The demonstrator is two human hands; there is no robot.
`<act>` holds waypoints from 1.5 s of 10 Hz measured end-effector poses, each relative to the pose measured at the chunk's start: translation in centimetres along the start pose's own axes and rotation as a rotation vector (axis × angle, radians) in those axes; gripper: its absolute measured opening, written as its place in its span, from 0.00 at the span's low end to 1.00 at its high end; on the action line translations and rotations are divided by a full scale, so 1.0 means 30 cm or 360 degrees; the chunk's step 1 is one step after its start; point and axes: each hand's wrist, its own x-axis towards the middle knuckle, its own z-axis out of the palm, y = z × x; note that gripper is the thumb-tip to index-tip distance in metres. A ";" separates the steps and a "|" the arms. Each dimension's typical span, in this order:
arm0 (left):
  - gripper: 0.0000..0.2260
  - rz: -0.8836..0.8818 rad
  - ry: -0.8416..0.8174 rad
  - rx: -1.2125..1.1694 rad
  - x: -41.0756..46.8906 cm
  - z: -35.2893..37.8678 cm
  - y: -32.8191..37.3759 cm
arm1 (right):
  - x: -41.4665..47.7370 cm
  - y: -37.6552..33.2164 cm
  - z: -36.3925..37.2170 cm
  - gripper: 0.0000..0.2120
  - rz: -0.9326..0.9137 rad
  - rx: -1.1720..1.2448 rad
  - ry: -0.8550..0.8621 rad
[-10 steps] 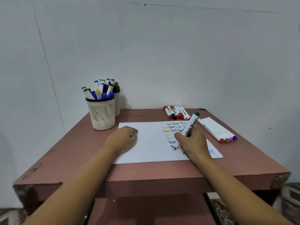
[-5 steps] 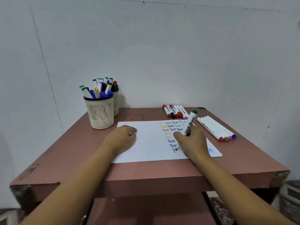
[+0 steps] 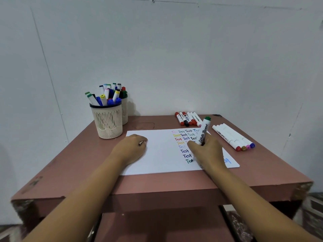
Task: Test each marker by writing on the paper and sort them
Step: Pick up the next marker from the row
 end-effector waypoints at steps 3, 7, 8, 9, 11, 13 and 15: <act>0.16 -0.0006 -0.0007 0.0021 0.001 0.000 0.000 | 0.006 0.005 -0.001 0.10 0.0016 0.0044 0.0035; 0.16 -0.0011 -0.0017 0.0035 0.003 0.001 0.000 | 0.011 0.011 0.001 0.10 0.0001 0.0037 0.0046; 0.16 -0.0013 -0.0018 0.0036 0.002 -0.004 0.002 | 0.008 0.006 -0.003 0.07 0.0011 0.0084 0.0149; 0.16 -0.0008 -0.0014 0.0034 0.002 -0.003 0.000 | 0.007 0.005 -0.001 0.07 -0.0015 0.0038 0.0149; 0.16 -0.0011 -0.0005 0.0022 -0.001 -0.002 0.000 | 0.015 0.014 0.005 0.09 -0.0065 -0.0033 0.0096; 0.16 -0.0014 -0.0007 0.0009 0.002 0.000 -0.002 | 0.009 0.006 -0.005 0.09 -0.0004 0.0043 0.0095; 0.16 -0.0005 0.0008 0.0006 0.001 0.001 -0.002 | 0.006 0.005 0.000 0.10 -0.0017 0.0010 0.0122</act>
